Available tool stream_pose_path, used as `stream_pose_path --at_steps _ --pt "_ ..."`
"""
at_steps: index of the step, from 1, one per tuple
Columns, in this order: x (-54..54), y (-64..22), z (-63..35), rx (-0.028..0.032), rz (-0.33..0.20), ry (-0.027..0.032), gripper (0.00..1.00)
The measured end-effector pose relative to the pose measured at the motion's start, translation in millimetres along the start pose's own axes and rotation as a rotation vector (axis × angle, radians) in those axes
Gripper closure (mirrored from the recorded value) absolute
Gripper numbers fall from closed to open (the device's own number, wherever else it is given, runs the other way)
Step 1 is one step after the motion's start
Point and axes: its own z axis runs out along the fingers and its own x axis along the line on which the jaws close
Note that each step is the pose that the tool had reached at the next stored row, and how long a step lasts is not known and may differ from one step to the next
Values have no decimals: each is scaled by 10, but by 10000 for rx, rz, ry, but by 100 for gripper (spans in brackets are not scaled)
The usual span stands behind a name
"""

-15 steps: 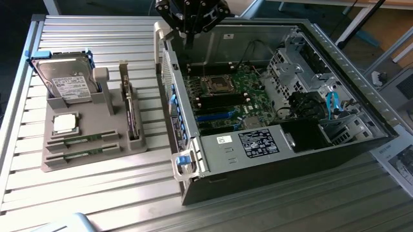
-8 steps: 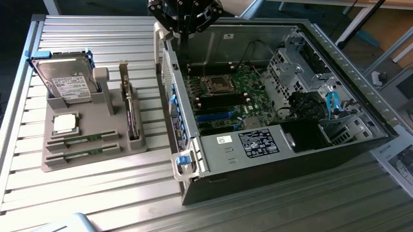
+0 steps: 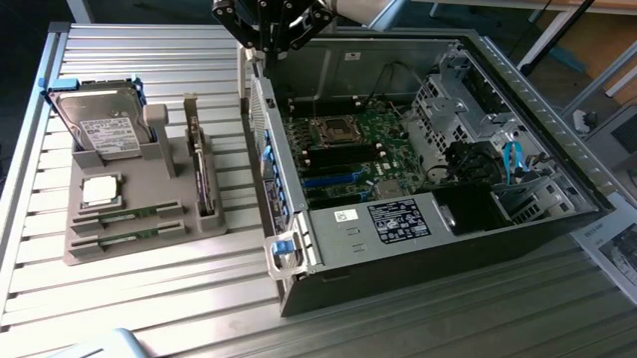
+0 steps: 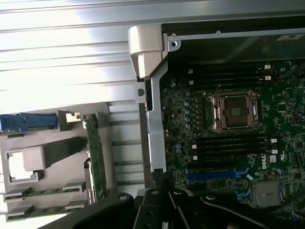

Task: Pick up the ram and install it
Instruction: 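Reach for the ram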

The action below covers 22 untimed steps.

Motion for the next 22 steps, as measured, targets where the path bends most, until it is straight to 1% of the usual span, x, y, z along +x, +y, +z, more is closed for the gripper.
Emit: stream_pose_path --at_steps 11,13,20,22 --pt "213 -16 -6 0 0 0 90" --pt "290 -22 -8 0 -1 0 90" --pt "453 -34 -13 0 -1 0 90" --pt "524 -40 -15 0 -1 0 90"
